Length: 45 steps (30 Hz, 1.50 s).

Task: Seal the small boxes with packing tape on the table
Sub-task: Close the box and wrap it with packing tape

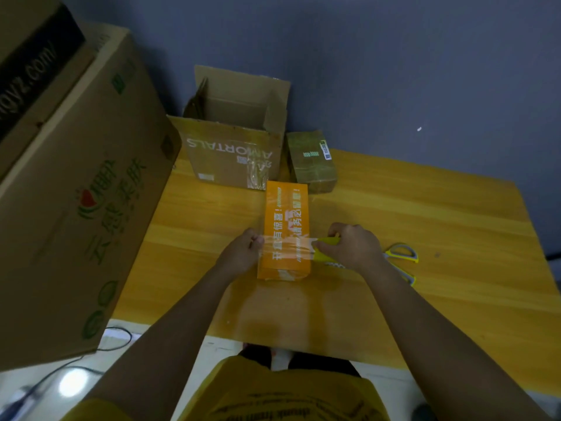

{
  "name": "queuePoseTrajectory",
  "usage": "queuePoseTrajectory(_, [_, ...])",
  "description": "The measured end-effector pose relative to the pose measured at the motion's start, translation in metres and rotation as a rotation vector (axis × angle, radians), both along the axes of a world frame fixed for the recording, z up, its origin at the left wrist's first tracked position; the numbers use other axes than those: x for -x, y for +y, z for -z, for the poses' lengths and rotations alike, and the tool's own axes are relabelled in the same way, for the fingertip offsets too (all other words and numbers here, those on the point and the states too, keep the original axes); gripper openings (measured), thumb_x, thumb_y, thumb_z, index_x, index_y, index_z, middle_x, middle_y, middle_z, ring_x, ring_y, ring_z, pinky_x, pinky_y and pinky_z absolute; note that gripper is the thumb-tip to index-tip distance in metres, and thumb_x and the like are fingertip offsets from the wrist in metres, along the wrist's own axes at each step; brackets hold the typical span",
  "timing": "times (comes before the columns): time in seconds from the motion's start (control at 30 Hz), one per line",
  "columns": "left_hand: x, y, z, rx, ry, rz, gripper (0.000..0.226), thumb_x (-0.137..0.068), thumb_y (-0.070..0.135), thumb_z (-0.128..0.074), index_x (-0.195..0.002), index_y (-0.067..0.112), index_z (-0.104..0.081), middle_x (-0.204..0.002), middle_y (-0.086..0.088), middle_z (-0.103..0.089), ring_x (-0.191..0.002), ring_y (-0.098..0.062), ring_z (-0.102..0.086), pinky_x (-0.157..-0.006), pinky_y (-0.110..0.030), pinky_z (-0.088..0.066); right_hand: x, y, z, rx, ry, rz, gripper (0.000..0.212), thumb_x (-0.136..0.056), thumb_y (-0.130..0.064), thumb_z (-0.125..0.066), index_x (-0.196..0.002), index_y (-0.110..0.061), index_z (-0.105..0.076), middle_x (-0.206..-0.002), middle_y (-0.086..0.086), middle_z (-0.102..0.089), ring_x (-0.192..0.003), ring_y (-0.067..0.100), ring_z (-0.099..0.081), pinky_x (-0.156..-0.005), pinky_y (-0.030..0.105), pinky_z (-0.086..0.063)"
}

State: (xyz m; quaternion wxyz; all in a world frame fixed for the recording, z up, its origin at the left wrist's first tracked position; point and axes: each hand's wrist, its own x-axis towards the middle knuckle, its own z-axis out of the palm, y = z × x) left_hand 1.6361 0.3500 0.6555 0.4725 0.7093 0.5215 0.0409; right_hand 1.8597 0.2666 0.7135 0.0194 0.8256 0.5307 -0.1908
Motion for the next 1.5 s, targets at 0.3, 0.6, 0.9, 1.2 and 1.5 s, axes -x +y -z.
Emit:
queuePoseTrajectory(0.3, [-0.003, 0.006, 0.008, 0.005, 0.008, -0.017, 0.025, -0.103, 0.03, -0.039, -0.081, 0.016, -0.037, -0.068, 0.001, -0.039, -0.061, -0.018, -0.039, -0.062, -0.032, -0.029, 0.003, 0.01, 0.003, 0.063, -0.028, -0.004, 0.05, -0.084, -0.064, -0.057, -0.107, -0.02, -0.061, -0.104, 0.01, -0.065, -0.101, 0.029, -0.06, -0.075, 0.033, -0.043])
queuePoseTrajectory(0.6, [-0.002, 0.005, 0.021, 0.176, -0.115, -0.164, 0.027, -0.102, 0.027, -0.041, -0.076, 0.022, -0.038, -0.077, 0.005, -0.041, -0.078, -0.016, -0.041, -0.061, -0.03, -0.03, 0.007, 0.014, 0.013, 0.058, 0.023, 0.018, 0.046, -0.084, -0.06, -0.06, -0.103, -0.018, -0.061, -0.098, 0.009, -0.066, -0.099, 0.028, -0.062, -0.074, 0.034, -0.042])
queuePoseTrajectory(0.9, [-0.019, -0.002, 0.023, 0.511, -0.274, -0.441, 0.013, -0.104, 0.029, -0.036, -0.113, 0.021, -0.032, -0.092, -0.005, -0.05, -0.071, -0.013, -0.049, -0.061, -0.027, -0.041, 0.009, 0.022, 0.021, 0.104, -0.022, -0.039, 0.04, -0.087, -0.058, -0.055, -0.103, -0.021, -0.056, -0.1, 0.006, -0.067, -0.1, 0.026, -0.061, -0.086, 0.037, -0.041])
queuePoseTrajectory(1.2, [-0.023, 0.0, 0.024, 0.22, 0.133, -0.342, 0.043, -0.092, 0.034, -0.05, -0.133, 0.043, -0.038, -0.137, -0.011, -0.041, -0.125, -0.033, -0.041, -0.103, -0.043, -0.038, 0.01, 0.021, 0.022, 0.094, -0.002, -0.025, 0.04, -0.087, -0.056, -0.056, -0.105, -0.02, -0.056, -0.101, 0.006, -0.066, -0.101, 0.026, -0.06, -0.086, 0.038, -0.041])
queuePoseTrajectory(1.5, [-0.051, -0.023, 0.009, 0.003, 0.076, -0.073, 0.082, -0.099, 0.045, -0.041, -0.151, 0.007, 0.01, -0.16, -0.015, 0.004, -0.146, -0.035, -0.008, -0.114, -0.046, -0.023, 0.014, 0.013, 0.029, 0.056, 0.056, -0.003, 0.04, -0.088, -0.059, -0.054, -0.098, -0.02, -0.052, -0.096, 0.01, -0.065, -0.096, 0.028, -0.062, -0.074, 0.037, -0.04])
